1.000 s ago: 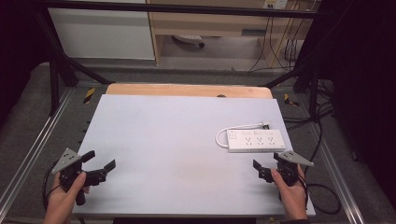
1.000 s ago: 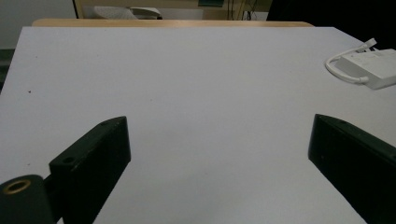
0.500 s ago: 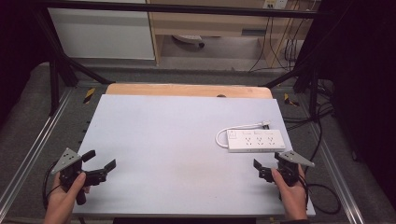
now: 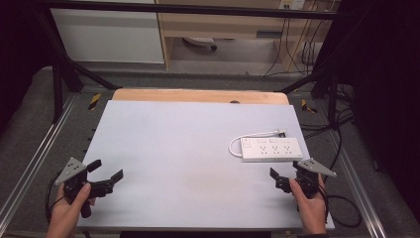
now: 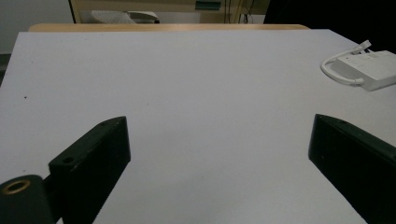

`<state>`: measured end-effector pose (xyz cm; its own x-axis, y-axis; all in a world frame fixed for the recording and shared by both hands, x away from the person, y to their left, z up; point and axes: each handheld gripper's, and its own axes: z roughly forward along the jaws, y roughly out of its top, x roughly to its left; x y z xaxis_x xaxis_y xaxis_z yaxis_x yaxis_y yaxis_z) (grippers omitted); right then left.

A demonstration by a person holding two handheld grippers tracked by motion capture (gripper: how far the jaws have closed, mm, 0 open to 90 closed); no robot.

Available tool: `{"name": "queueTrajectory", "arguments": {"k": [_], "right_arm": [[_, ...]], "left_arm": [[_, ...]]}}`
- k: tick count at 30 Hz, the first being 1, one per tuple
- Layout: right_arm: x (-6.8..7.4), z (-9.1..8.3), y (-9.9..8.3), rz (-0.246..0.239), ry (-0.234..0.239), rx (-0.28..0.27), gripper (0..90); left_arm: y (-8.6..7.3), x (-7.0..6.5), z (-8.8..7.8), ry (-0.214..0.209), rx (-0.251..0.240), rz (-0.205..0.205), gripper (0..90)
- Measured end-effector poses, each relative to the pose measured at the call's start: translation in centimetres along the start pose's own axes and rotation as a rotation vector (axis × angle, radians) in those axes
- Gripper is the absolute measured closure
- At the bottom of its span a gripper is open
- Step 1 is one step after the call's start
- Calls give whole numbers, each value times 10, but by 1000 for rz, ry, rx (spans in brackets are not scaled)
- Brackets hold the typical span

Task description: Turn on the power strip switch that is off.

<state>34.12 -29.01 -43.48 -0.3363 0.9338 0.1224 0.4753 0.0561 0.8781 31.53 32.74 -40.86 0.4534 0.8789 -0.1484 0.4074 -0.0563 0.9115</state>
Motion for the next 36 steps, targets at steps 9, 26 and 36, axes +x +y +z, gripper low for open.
{"name": "queueTrajectory", "arguments": {"k": [9, 26, 36], "right_arm": [[1, -8, 6, 27, 2, -9, 37], [12, -16, 23, 16, -14, -50, 34], [13, -12, 38, 7, -6, -33, 47]], "left_arm": [[0, 0, 1, -5, 4, 9, 58], [-2, -1, 2, 4, 20, 15, 58], [-2, -1, 2, 3, 29, 21, 57]]}}
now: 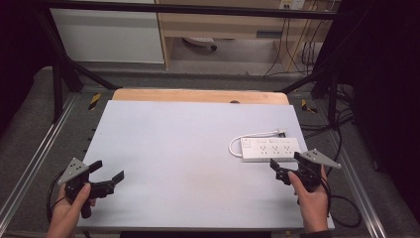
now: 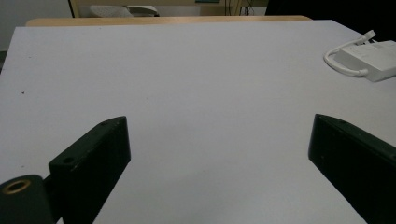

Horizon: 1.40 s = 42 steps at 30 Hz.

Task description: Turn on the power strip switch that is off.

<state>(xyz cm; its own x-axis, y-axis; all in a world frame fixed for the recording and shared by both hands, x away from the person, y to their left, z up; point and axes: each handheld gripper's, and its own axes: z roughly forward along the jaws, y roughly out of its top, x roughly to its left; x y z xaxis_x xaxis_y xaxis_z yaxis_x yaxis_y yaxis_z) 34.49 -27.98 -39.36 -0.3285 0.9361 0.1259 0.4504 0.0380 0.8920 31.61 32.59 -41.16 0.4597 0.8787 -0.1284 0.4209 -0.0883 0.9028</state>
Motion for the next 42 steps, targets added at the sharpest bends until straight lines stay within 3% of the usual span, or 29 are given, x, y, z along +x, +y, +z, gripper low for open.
{"name": "queueTrajectory", "arguments": {"k": [14, 31, 42], "right_arm": [[4, 13, 28, -42, -3, 4, 46], [-2, 23, 49, -31, -10, 22, 52], [-7, 27, 53, -22, -10, -4, 35]], "left_arm": [[-1, 0, 0, 14, 6, 2, 58], [-1, 0, 2, 31, 23, 26, 58], [-2, 0, 3, 35, 27, 20, 58]]}}
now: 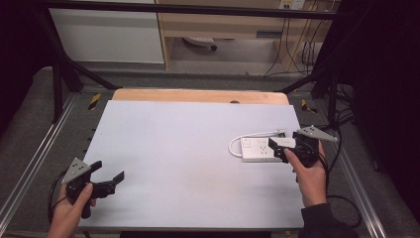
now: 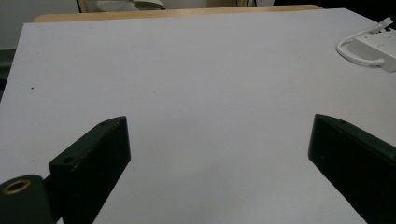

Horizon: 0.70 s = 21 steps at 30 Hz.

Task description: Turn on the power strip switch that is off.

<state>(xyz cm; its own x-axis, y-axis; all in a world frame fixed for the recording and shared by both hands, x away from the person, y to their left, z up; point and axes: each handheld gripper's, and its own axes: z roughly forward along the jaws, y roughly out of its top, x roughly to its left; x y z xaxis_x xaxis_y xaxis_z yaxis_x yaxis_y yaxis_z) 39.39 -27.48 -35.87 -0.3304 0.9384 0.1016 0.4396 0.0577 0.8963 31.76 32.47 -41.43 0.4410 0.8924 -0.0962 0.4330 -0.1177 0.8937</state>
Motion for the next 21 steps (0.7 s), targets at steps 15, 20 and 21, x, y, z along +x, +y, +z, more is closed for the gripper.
{"name": "queueTrajectory", "arguments": {"k": [15, 20, 21], "right_arm": [[-15, 10, 7, 32, -16, -48, 126], [-20, 15, 7, 30, -26, -41, 226], [-20, 17, 7, 33, -27, -36, 267]], "left_arm": [[0, 0, 0, -7, 4, 0, 58], [0, -1, 0, -7, 4, 3, 58], [0, -1, 0, -9, 5, 1, 58]]}}
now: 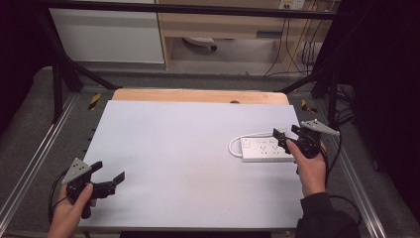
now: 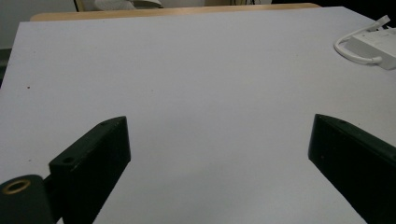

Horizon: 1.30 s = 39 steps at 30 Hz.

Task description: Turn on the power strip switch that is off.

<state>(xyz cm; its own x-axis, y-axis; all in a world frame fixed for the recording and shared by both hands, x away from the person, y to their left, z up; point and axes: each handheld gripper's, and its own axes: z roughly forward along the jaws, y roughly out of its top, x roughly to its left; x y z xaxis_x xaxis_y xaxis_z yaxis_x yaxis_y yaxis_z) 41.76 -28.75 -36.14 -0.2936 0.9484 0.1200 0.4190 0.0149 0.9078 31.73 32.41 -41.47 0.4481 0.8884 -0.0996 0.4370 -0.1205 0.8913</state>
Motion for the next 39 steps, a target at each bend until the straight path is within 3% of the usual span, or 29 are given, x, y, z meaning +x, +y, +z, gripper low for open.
{"name": "queueTrajectory", "arguments": {"k": [9, 10, 14, 29, 39], "right_arm": [[-8, 12, 0, -6, -16, 0, 544], [-10, 14, 0, -9, -23, -3, 607], [-13, 18, 0, -19, -41, -12, 698], [-21, 36, -3, -17, -51, -13, 835], [-25, 45, -6, 7, -57, -6, 869]], "left_arm": [[0, 1, 0, 5, 1, -4, 58], [0, 1, 0, 6, 2, -3, 58], [0, 1, 0, 6, 0, -4, 58], [0, 2, 0, 6, -2, -6, 60], [-1, 2, -1, 8, -2, -5, 60]]}}
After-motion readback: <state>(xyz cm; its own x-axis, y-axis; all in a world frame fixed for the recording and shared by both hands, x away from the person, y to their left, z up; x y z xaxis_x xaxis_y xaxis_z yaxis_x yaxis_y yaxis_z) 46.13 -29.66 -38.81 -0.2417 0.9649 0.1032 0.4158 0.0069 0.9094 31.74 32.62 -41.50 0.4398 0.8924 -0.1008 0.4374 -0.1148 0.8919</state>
